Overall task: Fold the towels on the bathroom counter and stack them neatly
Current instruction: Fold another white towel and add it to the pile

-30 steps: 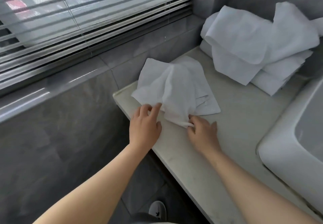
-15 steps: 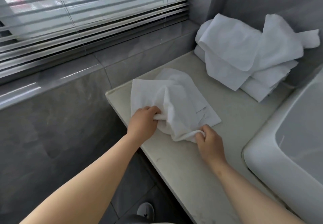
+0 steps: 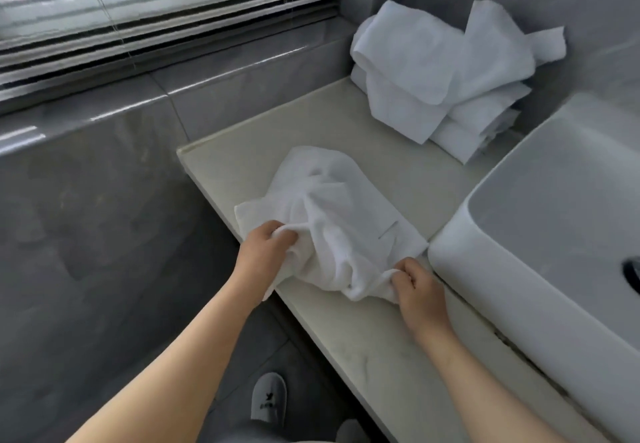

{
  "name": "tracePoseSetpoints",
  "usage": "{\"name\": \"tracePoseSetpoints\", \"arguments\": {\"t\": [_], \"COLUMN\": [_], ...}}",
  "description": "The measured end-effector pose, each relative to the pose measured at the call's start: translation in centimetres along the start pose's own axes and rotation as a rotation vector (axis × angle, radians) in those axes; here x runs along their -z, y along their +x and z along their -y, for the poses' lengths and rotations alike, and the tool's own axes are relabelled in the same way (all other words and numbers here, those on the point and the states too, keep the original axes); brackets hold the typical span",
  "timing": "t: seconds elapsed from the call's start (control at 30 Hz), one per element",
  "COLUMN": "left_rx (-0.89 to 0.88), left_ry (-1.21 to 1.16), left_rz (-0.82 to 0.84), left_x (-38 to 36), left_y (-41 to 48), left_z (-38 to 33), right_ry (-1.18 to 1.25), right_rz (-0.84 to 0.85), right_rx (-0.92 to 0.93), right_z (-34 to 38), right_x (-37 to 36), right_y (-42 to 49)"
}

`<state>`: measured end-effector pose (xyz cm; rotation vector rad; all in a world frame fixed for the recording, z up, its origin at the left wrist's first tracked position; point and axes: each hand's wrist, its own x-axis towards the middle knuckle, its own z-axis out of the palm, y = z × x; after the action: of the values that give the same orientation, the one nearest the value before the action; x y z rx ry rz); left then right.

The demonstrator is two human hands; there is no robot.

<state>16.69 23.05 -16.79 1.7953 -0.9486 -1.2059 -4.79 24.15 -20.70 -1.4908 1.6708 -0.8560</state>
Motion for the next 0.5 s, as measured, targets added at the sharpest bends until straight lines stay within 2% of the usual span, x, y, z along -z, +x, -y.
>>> {"name": "tracePoseSetpoints", "arguments": {"t": [0.1,0.3,0.4,0.5], "left_rx": [0.073,0.190,0.210,0.219], "left_ry": [-0.057,-0.169,-0.264,-0.337], "left_rz": [0.033,0.024,0.030,0.056], "left_x": [-1.7,-2.9,-3.8,-5.4], "left_y": [-2.1,-6.3,-9.0,-12.3], "left_z": [0.4,0.9,0.6,0.4], "right_ry": [0.067,0.213,0.112,-0.004], "right_rz": [-0.005,-0.200,-0.336,-0.282], "right_rx": [-0.004,-0.021,0.220,0.412], "right_z": [-1.4,-3.1,-3.6,-4.1], "right_x": [2.2,4.1,4.4,4.9], "right_y": [-2.3,-6.5,-8.2,-10.1]}}
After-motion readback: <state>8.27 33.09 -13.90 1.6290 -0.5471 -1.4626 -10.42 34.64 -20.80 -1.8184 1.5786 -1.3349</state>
